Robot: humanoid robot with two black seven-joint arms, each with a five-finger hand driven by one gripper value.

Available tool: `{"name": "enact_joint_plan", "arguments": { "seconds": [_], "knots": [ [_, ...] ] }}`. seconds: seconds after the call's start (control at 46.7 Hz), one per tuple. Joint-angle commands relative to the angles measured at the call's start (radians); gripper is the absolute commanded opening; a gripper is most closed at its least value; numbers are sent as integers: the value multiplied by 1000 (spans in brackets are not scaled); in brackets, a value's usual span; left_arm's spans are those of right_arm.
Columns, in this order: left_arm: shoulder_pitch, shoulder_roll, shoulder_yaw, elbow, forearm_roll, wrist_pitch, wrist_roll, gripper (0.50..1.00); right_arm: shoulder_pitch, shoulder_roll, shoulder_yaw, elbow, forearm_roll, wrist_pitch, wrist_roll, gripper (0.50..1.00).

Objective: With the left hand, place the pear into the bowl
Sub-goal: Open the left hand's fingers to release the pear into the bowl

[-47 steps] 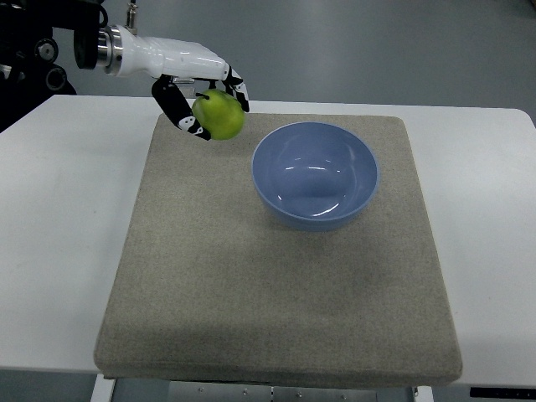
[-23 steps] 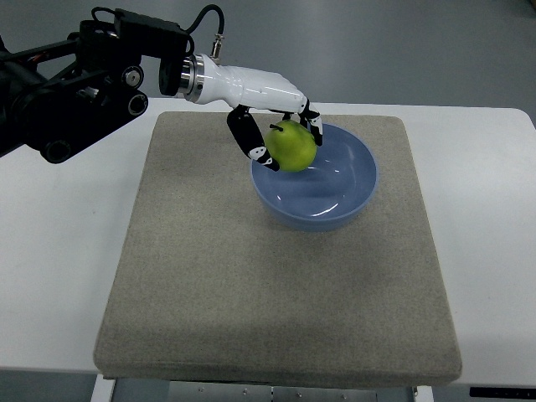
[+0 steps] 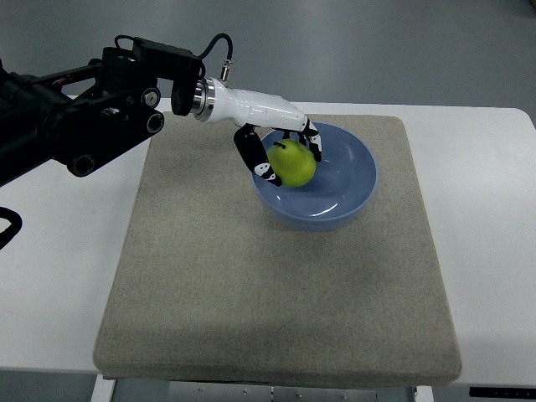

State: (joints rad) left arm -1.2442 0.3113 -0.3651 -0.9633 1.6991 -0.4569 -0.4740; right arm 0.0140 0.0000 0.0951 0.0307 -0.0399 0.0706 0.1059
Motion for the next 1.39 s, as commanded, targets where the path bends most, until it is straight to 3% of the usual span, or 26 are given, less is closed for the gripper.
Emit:
{"name": "enact_joint_plan", "arguments": {
  "seconds": [0.0, 0.385, 0.471, 0.642, 0.728, 0.835, 1.37],
  "knots": [
    [3, 0, 0, 0, 1, 0, 0, 500, 0, 0, 0, 0, 0, 0, 0, 926],
    [17, 0, -2, 0, -10, 14, 0, 500, 0, 0, 0, 0, 0, 0, 0, 926],
    [17, -1, -3, -2, -13, 15, 0, 732, 0, 0, 0, 0, 0, 0, 0, 926],
    [26, -12, -5, -2, -13, 15, 0, 885, 0, 0, 0, 0, 0, 0, 0, 926],
    [28, -14, -5, -2, -13, 15, 0, 887, 0, 0, 0, 0, 0, 0, 0, 926],
    [28, -14, -6, -2, -13, 15, 0, 941, 0, 0, 0, 0, 0, 0, 0, 926],
    [28, -14, -15, 35, -27, 43, 2, 943, 0, 0, 0, 0, 0, 0, 0, 926]
  ]
}}
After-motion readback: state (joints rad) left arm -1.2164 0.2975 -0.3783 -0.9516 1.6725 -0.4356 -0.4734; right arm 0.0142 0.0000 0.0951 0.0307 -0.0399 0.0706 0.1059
